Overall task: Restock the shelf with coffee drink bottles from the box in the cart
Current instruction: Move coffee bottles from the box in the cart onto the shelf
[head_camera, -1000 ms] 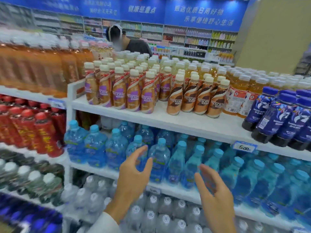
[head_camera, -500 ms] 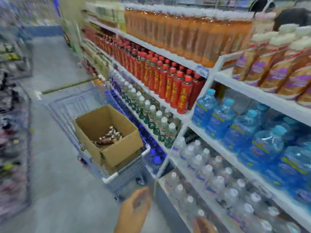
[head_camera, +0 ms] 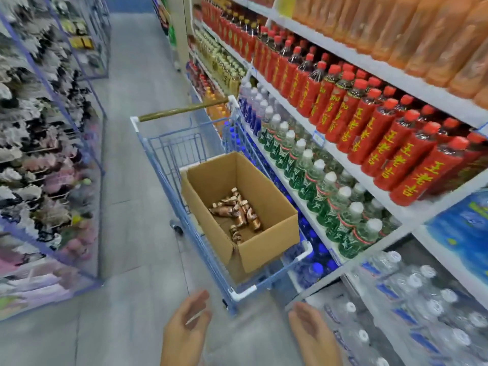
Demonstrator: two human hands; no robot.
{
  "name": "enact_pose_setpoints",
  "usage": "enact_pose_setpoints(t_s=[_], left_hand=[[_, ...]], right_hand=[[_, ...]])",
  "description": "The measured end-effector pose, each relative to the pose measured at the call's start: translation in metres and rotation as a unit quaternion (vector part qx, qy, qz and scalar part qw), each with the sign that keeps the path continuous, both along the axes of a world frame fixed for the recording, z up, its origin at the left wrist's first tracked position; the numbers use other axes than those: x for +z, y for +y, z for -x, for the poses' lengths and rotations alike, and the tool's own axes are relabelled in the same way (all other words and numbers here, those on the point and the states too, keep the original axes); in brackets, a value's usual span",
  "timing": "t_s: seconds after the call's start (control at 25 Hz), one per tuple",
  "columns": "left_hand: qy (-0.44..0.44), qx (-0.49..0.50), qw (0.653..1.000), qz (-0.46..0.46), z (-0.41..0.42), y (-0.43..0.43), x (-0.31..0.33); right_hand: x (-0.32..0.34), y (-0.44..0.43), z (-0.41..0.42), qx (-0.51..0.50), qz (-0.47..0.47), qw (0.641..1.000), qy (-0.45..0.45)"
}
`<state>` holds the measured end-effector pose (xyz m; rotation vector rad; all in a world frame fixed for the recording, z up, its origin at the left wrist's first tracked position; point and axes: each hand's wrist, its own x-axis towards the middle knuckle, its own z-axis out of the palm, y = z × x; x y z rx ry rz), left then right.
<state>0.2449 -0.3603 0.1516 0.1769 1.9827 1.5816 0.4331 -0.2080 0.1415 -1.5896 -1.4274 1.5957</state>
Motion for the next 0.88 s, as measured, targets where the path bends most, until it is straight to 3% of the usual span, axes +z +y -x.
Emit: enact_pose_setpoints(t_s=[0.08, 0.32, 0.56, 0.72, 0.88], left_hand=[[0.006, -0.026, 1.000, -0.007, 0.028, 0.021, 0.004], [0.009, -0.039, 0.999, 0.012, 0.089, 0.105, 0.003], [-0.018, -0.006, 0.998, 0.062, 0.140, 0.210, -0.019], [-0.112, 0.022, 0.984, 0.135, 0.173, 0.285, -0.050], [-0.263, 0.043, 0.937, 0.224, 0.205, 0.350, -0.126]], right_hand=[[0.009, 0.009, 0.034, 0.062, -0.008, 0.998, -0.019], [0.013, 0.076, 0.101, 0.099, 0.013, 0.995, -0.026], [-0.012, 0.189, 0.178, 0.171, 0.037, 0.983, -0.062], [-0.047, 0.250, 0.244, 0.221, 0.052, 0.960, -0.164], [-0.110, 0.288, 0.308, 0.258, 0.122, 0.921, -0.265]])
